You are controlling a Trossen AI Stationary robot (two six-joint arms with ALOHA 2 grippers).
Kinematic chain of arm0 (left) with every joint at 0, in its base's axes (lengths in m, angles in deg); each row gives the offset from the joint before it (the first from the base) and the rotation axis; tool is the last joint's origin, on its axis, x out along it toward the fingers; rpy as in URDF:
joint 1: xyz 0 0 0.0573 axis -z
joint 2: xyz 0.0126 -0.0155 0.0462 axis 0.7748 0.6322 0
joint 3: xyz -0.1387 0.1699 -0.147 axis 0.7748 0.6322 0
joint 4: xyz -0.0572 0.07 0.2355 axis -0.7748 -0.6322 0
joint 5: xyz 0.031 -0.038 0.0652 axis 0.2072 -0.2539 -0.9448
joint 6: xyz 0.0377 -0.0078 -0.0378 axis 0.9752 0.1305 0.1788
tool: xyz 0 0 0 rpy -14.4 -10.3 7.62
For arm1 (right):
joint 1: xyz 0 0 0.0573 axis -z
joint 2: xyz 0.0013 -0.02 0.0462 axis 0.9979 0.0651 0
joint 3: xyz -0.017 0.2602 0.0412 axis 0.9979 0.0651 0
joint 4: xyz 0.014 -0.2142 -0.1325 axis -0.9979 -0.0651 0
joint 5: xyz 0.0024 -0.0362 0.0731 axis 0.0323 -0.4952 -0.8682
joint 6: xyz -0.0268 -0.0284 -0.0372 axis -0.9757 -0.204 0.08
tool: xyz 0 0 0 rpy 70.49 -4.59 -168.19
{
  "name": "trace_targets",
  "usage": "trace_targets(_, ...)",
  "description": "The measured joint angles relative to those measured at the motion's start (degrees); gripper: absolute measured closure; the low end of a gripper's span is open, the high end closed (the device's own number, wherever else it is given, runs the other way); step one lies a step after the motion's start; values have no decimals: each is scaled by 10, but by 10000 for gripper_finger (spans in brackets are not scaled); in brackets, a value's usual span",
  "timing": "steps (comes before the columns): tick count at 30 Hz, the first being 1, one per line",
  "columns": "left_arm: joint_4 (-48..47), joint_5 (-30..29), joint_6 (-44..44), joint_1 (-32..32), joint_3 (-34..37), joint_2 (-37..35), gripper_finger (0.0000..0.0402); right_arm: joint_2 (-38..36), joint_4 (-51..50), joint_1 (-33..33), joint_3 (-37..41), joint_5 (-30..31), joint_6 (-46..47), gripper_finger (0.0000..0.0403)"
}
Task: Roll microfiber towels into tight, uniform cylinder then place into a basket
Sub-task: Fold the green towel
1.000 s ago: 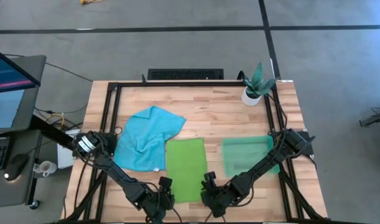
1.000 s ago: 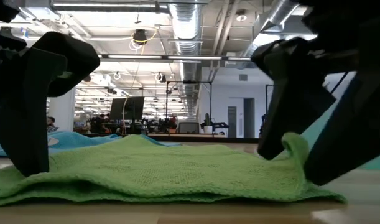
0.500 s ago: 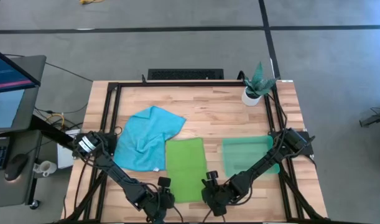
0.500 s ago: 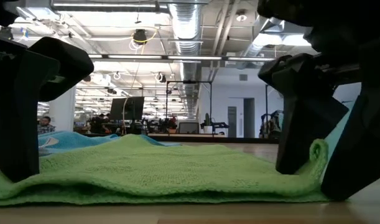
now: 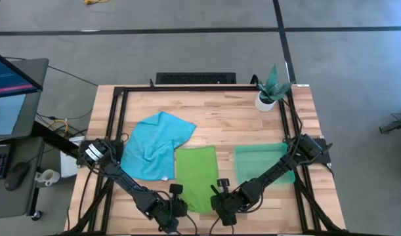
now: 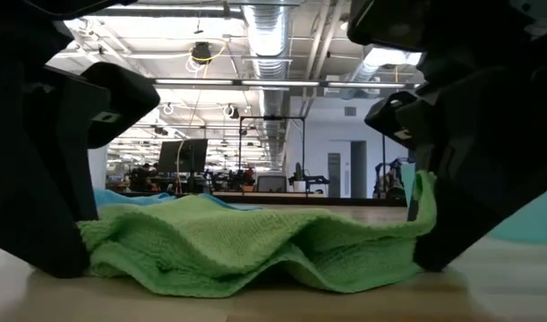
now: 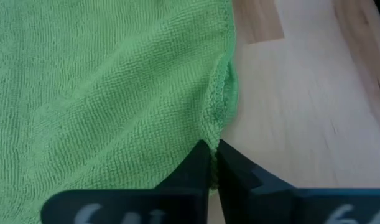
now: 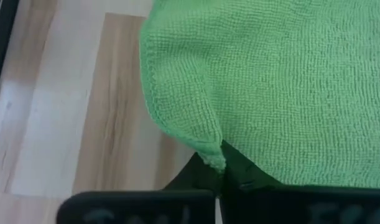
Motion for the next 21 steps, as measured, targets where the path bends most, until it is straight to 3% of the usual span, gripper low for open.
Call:
trace_targets(5,-45,7,3,0,-30,3,395,-2,-4,-9,-6,15,3,375)
trace_targets(12,-125,30,-28,6,-85,3,399,3,-53,-31,-49,3,3,395)
trace_targets(21,-198,6,-40,31,-152,1,401,3,-84,-54,-74,12,18,397)
